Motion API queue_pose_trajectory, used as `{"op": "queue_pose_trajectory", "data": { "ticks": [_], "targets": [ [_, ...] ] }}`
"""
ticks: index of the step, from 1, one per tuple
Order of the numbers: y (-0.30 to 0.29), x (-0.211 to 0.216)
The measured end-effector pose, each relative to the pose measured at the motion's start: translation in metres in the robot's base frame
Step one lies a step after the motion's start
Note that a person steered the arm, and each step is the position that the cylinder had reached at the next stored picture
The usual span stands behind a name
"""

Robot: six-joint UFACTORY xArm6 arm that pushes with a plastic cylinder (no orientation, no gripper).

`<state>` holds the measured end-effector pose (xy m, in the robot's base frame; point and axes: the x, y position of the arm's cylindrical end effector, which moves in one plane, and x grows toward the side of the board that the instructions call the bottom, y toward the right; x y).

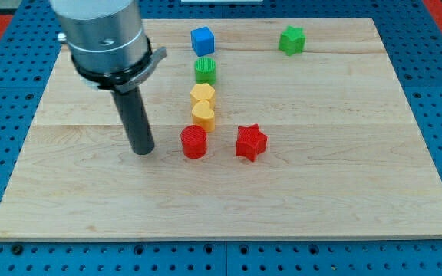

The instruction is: Push the red blocks into the group of blocks

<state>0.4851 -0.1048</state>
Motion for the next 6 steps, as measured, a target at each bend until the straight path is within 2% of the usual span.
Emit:
{"op": "queue_pose_trajectory", "data": {
  "ticks": [2,3,5,6],
  "targets": [
    [0.112,0.000],
    [0.123,0.004],
    [0.139,0.046],
    [0.159,0.046]
  ]
}}
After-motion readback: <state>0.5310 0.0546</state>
